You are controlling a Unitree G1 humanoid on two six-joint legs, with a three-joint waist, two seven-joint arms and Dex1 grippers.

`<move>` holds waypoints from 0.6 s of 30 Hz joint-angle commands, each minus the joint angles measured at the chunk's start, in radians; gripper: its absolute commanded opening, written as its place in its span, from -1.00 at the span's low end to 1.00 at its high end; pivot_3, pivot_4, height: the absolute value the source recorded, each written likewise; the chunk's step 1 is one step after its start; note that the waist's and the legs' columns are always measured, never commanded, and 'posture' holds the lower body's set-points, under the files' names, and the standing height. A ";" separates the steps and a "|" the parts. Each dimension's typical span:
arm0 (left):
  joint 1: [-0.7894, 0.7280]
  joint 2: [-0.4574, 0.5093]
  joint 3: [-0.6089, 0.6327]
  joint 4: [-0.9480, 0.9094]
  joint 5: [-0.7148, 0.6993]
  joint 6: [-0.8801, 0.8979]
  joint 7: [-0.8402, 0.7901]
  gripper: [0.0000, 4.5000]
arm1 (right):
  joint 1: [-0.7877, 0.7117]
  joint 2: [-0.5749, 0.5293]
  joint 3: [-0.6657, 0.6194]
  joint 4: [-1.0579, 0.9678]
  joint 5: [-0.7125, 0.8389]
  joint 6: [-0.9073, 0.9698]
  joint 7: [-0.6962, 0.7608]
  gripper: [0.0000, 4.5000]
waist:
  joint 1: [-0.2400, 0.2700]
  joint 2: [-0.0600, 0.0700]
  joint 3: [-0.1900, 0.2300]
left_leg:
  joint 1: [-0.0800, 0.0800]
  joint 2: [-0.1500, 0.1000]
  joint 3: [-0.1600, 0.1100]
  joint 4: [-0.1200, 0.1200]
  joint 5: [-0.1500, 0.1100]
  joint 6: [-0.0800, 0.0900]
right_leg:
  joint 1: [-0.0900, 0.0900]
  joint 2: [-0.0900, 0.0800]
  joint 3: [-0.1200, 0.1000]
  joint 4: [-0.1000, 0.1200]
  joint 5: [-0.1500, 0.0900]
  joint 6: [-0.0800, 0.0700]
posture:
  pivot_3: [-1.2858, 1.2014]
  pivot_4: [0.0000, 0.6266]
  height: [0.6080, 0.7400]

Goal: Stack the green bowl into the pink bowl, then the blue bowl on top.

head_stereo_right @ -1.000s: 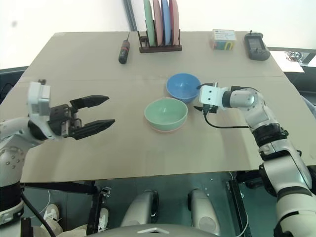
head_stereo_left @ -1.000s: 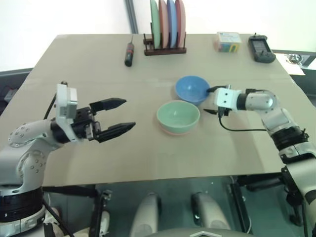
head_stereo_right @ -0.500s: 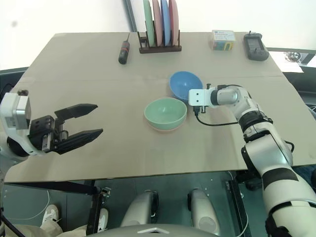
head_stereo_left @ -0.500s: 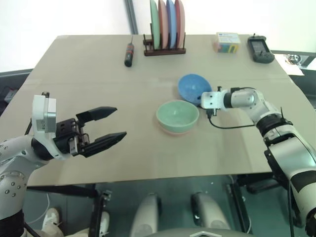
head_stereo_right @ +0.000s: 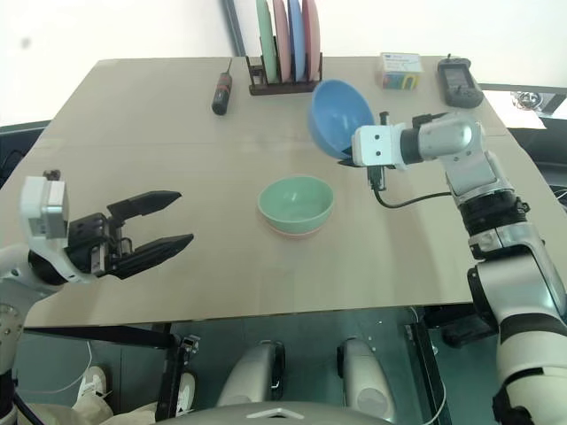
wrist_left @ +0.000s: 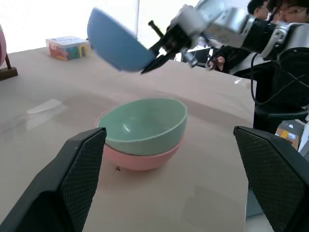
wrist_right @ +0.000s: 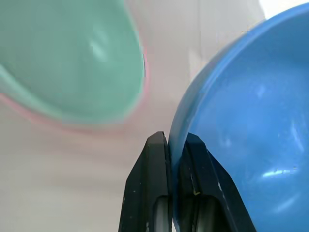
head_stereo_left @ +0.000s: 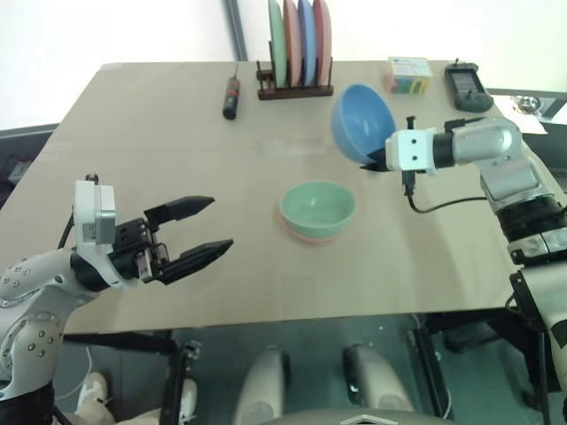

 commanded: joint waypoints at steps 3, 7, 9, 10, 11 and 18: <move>-0.016 -0.007 -0.015 0.002 0.016 -0.032 0.014 1.00 | 0.088 0.004 -0.010 -0.323 0.123 0.295 0.001 -1.00 | 0.000 0.000 0.000 | 0.000 0.000 0.000 0.001 0.000 0.000 | 0.000 0.000 0.000 0.000 -0.001 -0.002 | 0.03 -0.52 1.00; -0.028 0.000 -0.038 0.008 0.038 -0.026 0.048 1.00 | 0.143 0.036 0.040 -0.361 0.077 0.347 -0.040 -0.68 | 0.000 -0.001 0.000 | 0.000 0.000 0.001 0.002 0.000 0.000 | 0.000 0.000 0.000 0.000 -0.002 -0.003 | 0.03 -0.52 1.00; -0.039 0.004 -0.059 -0.011 0.056 -0.029 0.069 1.00 | 0.170 0.043 0.044 -0.368 0.080 0.378 -0.053 -0.40 | 0.001 -0.001 0.000 | 0.000 0.000 0.001 0.002 0.000 0.000 | 0.000 0.000 0.000 0.000 -0.002 -0.003 | 0.03 -0.52 1.00; -0.042 0.010 -0.070 -0.018 0.077 -0.031 0.081 1.00 | 0.177 0.043 0.039 -0.383 0.088 0.396 -0.057 -0.17 | 0.002 -0.001 0.000 | 0.000 0.000 0.001 0.002 0.000 0.000 | 0.000 0.000 0.000 0.000 -0.002 -0.003 | 0.03 -0.52 1.00; -0.042 0.018 -0.083 -0.020 0.103 -0.032 0.095 1.00 | 0.180 0.041 0.033 -0.396 0.091 0.405 -0.061 0.03 | 0.003 -0.001 0.000 | 0.000 0.000 0.001 0.002 0.000 0.000 | 0.000 0.000 0.000 0.000 -0.002 -0.003 | 0.03 -0.52 1.00; -0.058 -0.068 -0.100 0.015 0.120 -0.118 0.099 1.00 | 0.263 -0.023 -0.148 -0.565 0.237 0.618 -0.131 1.00 | 0.007 -0.001 -0.001 | -0.001 0.000 0.001 0.001 0.000 0.000 | -0.001 0.000 0.000 -0.001 -0.002 -0.003 | 0.03 -0.52 1.00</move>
